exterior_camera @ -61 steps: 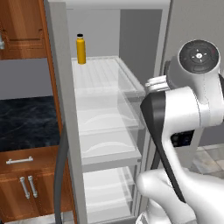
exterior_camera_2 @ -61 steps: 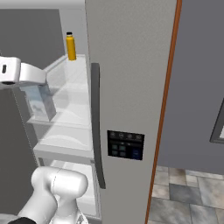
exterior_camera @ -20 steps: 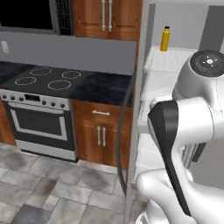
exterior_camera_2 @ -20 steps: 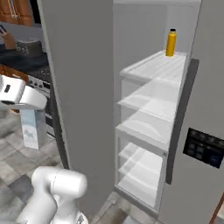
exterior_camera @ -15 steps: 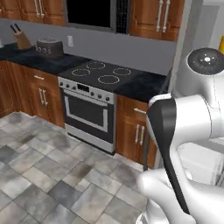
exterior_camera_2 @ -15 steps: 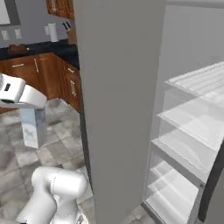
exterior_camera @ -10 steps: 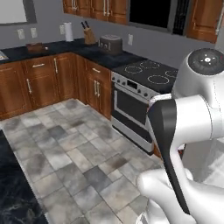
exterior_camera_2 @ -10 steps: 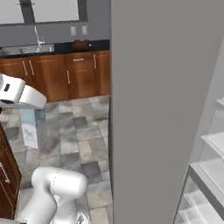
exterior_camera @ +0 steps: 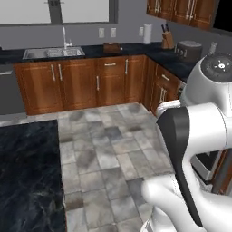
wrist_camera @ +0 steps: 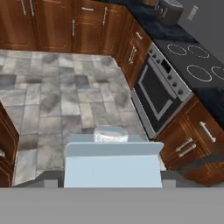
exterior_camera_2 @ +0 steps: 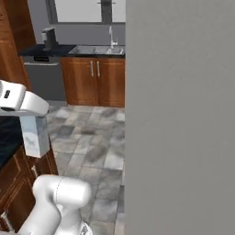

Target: Take out the milk from the fridge and place it on the tray on the counter. Then take the sugar cube near the tray and place it in the tray.

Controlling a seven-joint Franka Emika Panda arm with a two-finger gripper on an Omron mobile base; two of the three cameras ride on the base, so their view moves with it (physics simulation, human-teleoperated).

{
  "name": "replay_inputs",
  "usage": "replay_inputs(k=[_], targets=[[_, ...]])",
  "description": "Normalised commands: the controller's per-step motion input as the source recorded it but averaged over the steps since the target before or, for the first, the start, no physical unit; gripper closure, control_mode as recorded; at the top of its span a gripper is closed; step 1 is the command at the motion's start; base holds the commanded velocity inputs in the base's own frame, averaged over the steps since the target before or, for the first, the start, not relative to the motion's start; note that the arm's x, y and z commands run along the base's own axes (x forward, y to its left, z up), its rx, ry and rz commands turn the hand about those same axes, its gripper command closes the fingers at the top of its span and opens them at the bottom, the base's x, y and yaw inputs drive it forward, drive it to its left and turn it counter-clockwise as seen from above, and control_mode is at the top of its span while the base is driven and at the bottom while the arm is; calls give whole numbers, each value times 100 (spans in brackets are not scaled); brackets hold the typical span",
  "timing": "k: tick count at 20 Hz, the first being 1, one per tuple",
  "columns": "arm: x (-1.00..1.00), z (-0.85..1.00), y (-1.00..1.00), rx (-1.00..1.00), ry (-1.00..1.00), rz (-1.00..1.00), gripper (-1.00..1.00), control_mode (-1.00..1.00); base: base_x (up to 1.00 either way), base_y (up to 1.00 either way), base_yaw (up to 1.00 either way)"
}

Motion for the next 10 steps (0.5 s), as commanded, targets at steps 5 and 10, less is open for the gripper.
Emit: replay_inputs(k=[5,10], targets=[[0,0,0,0,0,0,100,100,100,-10,15],[0,0,0,0,0,0,100,100,100,63,0]])
